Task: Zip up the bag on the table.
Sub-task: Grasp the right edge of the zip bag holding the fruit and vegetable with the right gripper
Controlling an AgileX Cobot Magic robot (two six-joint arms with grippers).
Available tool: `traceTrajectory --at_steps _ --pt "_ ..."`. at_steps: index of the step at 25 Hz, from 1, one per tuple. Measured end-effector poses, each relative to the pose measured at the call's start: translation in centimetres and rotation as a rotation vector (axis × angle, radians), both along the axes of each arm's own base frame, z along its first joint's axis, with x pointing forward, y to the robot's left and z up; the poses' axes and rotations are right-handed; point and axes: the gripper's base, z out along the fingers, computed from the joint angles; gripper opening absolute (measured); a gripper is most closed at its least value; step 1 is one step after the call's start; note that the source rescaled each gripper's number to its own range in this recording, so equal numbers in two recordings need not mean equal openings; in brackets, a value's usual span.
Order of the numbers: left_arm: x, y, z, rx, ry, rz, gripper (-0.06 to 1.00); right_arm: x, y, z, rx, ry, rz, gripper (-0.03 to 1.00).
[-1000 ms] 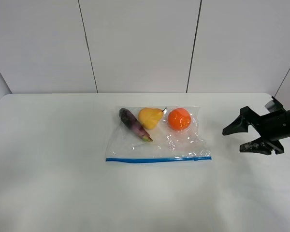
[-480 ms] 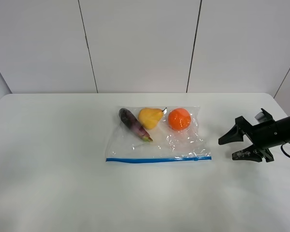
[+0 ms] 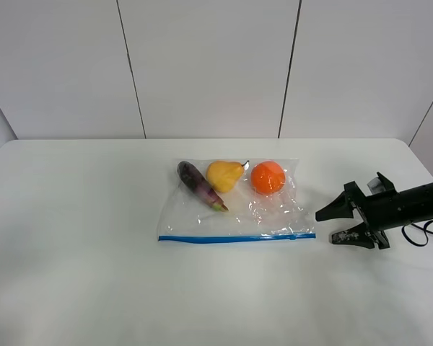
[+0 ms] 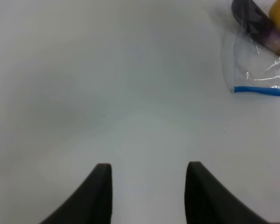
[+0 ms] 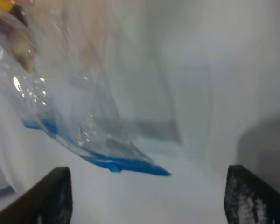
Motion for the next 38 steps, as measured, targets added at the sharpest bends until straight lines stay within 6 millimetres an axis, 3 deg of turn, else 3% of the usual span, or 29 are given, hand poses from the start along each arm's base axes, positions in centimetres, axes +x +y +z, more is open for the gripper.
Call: traceTrajectory --at_steps 6,16,29,38 --pt "0.0 0.0 0.0 0.0 0.0 0.0 0.54 0.1 0.3 0.1 0.011 -0.025 0.024 0.71" --pt "0.0 0.0 0.0 0.0 0.0 0.0 0.54 0.8 4.8 -0.1 -0.025 -0.054 0.113 0.7" --pt "0.0 0.0 0.0 0.001 0.0 -0.001 0.54 0.9 4.4 -0.4 -0.075 -0.055 0.109 0.69" --pt "0.0 0.0 0.0 0.007 0.0 -0.004 0.54 0.9 5.9 -1.4 -0.011 -0.032 0.109 0.64"
